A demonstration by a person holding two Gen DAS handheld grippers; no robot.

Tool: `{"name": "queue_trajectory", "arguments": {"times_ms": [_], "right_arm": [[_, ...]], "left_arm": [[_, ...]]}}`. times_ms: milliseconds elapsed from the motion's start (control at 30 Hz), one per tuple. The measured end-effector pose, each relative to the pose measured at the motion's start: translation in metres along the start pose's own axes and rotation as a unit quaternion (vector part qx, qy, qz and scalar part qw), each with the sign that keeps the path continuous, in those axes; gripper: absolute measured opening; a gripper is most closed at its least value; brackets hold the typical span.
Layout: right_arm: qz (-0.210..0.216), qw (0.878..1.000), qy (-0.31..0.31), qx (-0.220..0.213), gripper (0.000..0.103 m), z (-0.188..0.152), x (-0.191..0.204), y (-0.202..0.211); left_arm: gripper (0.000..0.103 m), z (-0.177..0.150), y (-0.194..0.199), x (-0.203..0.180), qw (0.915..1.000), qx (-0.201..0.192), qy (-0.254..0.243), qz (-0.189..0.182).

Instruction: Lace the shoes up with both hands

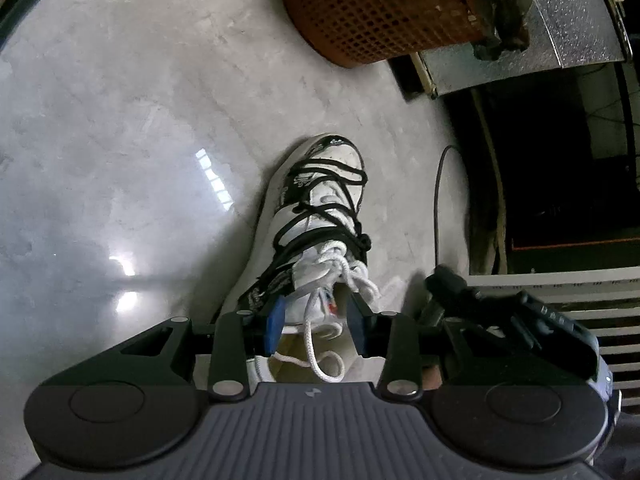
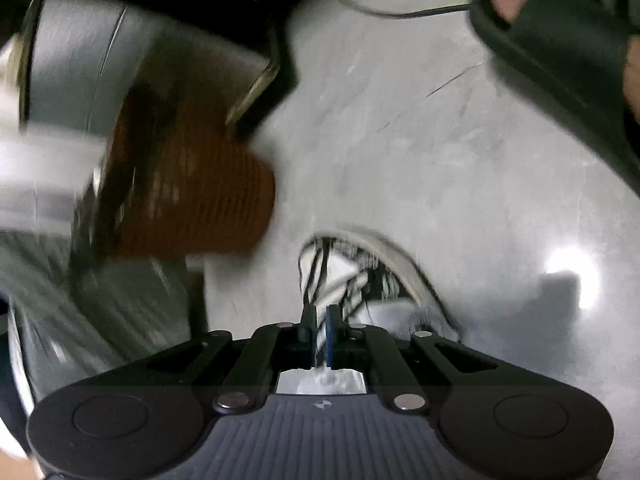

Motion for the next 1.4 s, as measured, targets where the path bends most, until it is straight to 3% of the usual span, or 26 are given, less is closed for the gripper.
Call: {"name": "queue_trajectory", "arguments": {"times_ms": [133, 167, 233, 400, 500, 633, 767, 833, 1000, 1067, 1200, 1400], "right_arm": [[-0.003, 1.0, -0.018, -0.022, 0.011, 0.02, -0.008, 0.005], [-0.011, 1.0, -0.017, -0.018, 0.018, 0.021, -0.009, 0.006], [-0.018, 1.0, -0.009, 0.023, 0.022, 0.016, -0.009, -0.001], [0.036, 0.993, -0.018, 0.115, 0.025, -0.011, -0.001, -0.022], [0.045, 0.987, 0.021, 0.153, 0.025, -0.025, 0.014, -0.034], [0.005, 0.982, 0.113, 0.15, 0.025, -0.034, 0.032, -0.045], [-0.023, 0.976, 0.128, 0.173, 0.025, -0.045, 0.03, -0.062], [-0.022, 0.977, 0.132, 0.168, 0.025, -0.05, 0.032, -0.067], [0.039, 0.982, 0.119, 0.139, 0.029, -0.04, 0.056, -0.061], [0.05, 0.987, 0.106, 0.112, 0.034, -0.024, 0.065, -0.053], [0.106, 0.992, 0.068, 0.029, 0.034, 0.013, 0.08, -0.029], [0.08, 0.993, 0.074, 0.04, 0.035, 0.029, 0.072, -0.023]], "left_arm": [[0.037, 0.0, -0.003, 0.002, 1.0, 0.004, 0.004, 0.002], [0.038, 0.0, -0.003, 0.002, 1.0, 0.002, 0.007, 0.0], [0.038, 0.001, -0.002, 0.005, 0.9997, -0.002, 0.022, -0.006], [0.038, 0.006, 0.003, 0.009, 0.9984, -0.016, 0.05, -0.021], [0.038, 0.007, 0.005, 0.011, 0.9984, -0.02, 0.05, -0.016], [0.038, 0.006, 0.005, 0.014, 0.9987, -0.017, 0.047, -0.01], [0.038, 0.005, 0.005, 0.012, 0.9995, -0.014, 0.028, -0.003], [0.038, 0.006, 0.006, 0.013, 0.9994, -0.016, 0.031, -0.004], [0.038, 0.01, 0.01, 0.016, 0.999, -0.024, 0.038, -0.005], [0.038, 0.011, 0.012, 0.017, 0.9988, -0.027, 0.041, -0.004], [0.038, 0.012, 0.012, 0.018, 0.9987, -0.029, 0.042, -0.003], [0.038, 0.007, 0.009, 0.013, 0.9994, -0.016, 0.03, -0.007]]}}
Point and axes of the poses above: each gripper's, at about its wrist camera, not at the fingertips, and y roughly against the way its jaws point, x to its left, z to its top, the point moved 7 cm from there along -y, roughly the way its jaws point, and after that the axes turned 5 degrees about y, right-handed, at the moved point
